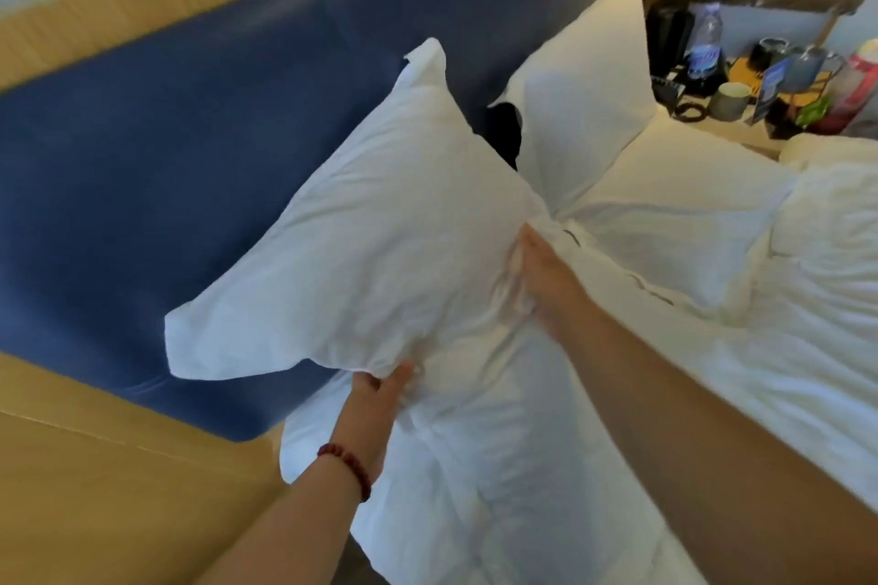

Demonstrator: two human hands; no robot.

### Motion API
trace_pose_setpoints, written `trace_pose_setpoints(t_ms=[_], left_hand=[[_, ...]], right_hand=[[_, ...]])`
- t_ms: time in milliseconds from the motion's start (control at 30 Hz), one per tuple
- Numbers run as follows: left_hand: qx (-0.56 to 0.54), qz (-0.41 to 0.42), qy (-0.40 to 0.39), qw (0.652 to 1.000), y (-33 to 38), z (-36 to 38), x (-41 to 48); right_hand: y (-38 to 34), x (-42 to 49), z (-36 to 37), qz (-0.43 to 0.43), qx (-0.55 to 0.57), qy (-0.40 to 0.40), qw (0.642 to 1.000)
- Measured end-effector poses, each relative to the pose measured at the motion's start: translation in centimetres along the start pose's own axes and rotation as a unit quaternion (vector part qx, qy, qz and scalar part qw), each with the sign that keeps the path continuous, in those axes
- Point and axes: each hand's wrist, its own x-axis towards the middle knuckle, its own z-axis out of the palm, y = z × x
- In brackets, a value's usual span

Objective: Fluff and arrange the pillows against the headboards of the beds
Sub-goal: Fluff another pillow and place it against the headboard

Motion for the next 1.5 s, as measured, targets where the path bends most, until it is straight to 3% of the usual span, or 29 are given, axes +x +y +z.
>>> trace_pose_setpoints(t_ms=[133, 267, 367, 433, 500, 567, 600, 667, 767, 800, 867, 1000, 1133, 1267, 1400, 1500], left_hand=[[0.022, 0.035, 0.012, 0.999, 0.0, -2.6, -1.3], [0.047, 0.035, 0.036, 0.998, 3.1, -3.6, -1.2], [0.124, 0.036, 0.019, 0.992, 5.3, -3.2, -1.2], [0.197, 0.098, -0.024, 0.975, 6.7, -3.2, -1.7], [0.229, 0.224, -0.073, 0.945, 8.3, -3.3, -2.7], [0.249, 0.407, -0.081, 0.875, 10.9, -3.8, -3.5], [0.275, 0.501, -0.064, 0.818, 12.2, -4.2, -3.3], [0.375, 0.597, -0.025, 0.709, 14.6, -4.7, -1.6], [0.617, 0.512, -0.012, 0.597, 15.9, -4.4, 2.5], [0.663, 0.494, -0.012, 0.563, 15.4, -4.0, 3.8], [0.68, 0.508, -0.026, 0.528, 13.5, -3.3, 5.9], [0.681, 0.527, -0.048, 0.507, 10.6, -2.1, 9.0], [0.674, 0.536, -0.062, 0.504, 10.6, -1.5, 11.4], [0.667, 0.543, -0.076, 0.504, 10.8, -1.3, 12.4], [0.654, 0.548, -0.092, 0.514, 10.1, -0.6, 12.6], [0.661, 0.542, -0.093, 0.511, 9.7, -0.1, 12.9]], right_hand=[[3.7, -3.7, 0.1, 0.077, 0.154, -0.034, 0.985], [3.1, -4.7, -1.6, 0.155, 0.363, -0.105, 0.913], [2.0, -5.7, -0.8, 0.136, 0.26, -0.05, 0.955], [2.3, -7.4, -0.2, 0.063, 0.066, -0.03, 0.995], [3.8, -8.9, -0.2, -0.027, -0.147, -0.034, 0.988], [5.4, -10.8, -0.3, -0.119, -0.269, -0.081, 0.952], [6.1, -11.6, -0.5, -0.163, -0.323, -0.112, 0.926], [7.3, -12.2, -0.8, -0.249, -0.469, -0.165, 0.831], [8.0, -11.2, -0.8, -0.319, -0.601, -0.195, 0.706], [8.1, -10.5, -0.3, -0.327, -0.62, -0.198, 0.685], [8.6, -8.2, 1.3, -0.29, -0.657, -0.21, 0.664], [9.8, -3.6, 4.7, -0.168, -0.702, -0.243, 0.648], [10.4, -3.8, 4.1, -0.166, -0.702, -0.256, 0.643], [10.1, -7.2, 1.6, -0.147, -0.685, -0.268, 0.662], [8.2, -7.0, 0.0, -0.139, -0.678, -0.216, 0.688], [7.5, -3.5, -0.8, -0.14, -0.701, -0.188, 0.673]])
